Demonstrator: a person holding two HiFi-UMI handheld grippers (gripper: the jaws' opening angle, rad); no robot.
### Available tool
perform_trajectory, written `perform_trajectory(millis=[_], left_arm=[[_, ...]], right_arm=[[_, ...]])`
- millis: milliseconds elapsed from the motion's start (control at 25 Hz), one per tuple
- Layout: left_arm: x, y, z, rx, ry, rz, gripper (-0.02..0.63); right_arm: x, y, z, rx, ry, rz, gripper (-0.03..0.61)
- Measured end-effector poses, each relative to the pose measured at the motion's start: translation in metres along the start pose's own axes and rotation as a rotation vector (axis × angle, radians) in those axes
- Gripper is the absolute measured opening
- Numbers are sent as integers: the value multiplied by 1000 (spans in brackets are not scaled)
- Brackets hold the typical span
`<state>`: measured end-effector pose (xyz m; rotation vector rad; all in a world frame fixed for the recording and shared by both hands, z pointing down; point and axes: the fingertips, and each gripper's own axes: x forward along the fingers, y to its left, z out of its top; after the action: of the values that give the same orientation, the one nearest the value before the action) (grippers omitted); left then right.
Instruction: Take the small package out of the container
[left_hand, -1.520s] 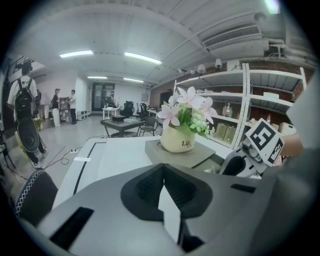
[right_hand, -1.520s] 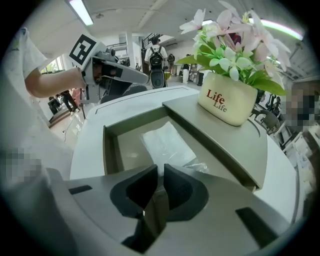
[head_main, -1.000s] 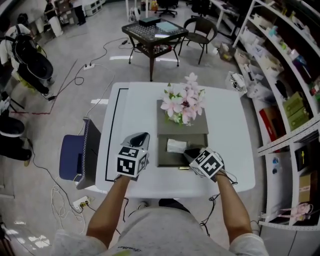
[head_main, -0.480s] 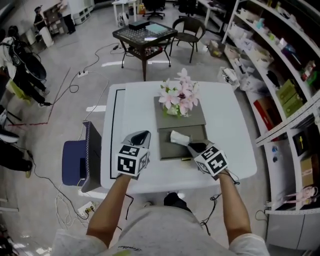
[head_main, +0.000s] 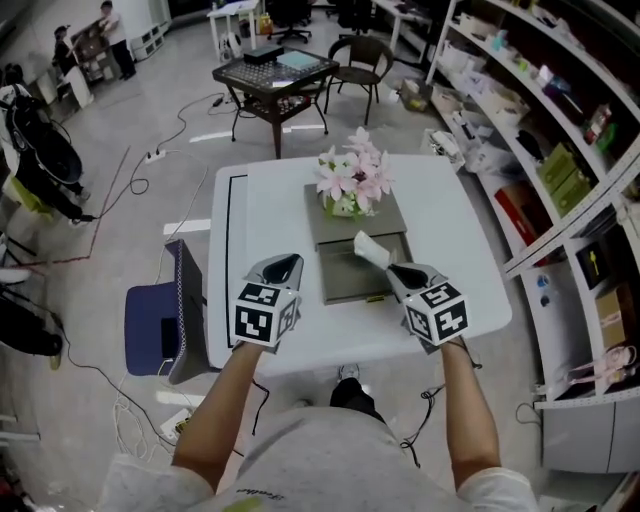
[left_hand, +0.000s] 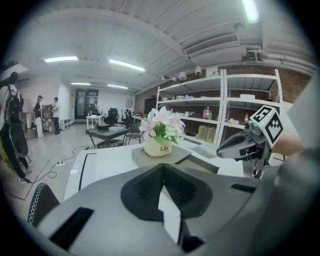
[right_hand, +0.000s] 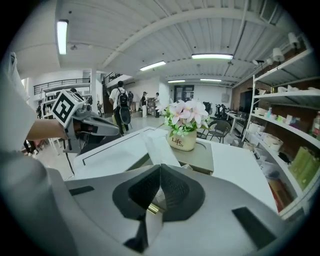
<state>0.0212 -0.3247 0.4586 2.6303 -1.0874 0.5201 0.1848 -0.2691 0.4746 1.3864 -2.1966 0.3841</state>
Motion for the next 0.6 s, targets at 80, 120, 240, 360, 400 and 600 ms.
perform_trajectory(millis=[80, 120, 240, 360, 400, 600], left_arm=[[-7, 0, -1, 0, -5, -4, 6], [-10, 1, -2, -1, -8, -5, 6], [-20, 0, -4, 3, -18, -13, 6], [-30, -3, -7, 9, -24, -25, 6], [-34, -4, -8, 8, -25, -28, 6], [-44, -8, -14, 14, -25, -37, 6]], right_arm=[[-9, 3, 4, 21, -27, -27, 6], [-14, 4, 5, 30, -40, -41, 6], [-28, 9, 11, 65, -87, -83, 6], [-44, 15, 18, 106, -146, -126, 6], [-50, 17, 21, 120, -166, -138, 6], [-72, 26, 29, 183, -250, -190, 6]])
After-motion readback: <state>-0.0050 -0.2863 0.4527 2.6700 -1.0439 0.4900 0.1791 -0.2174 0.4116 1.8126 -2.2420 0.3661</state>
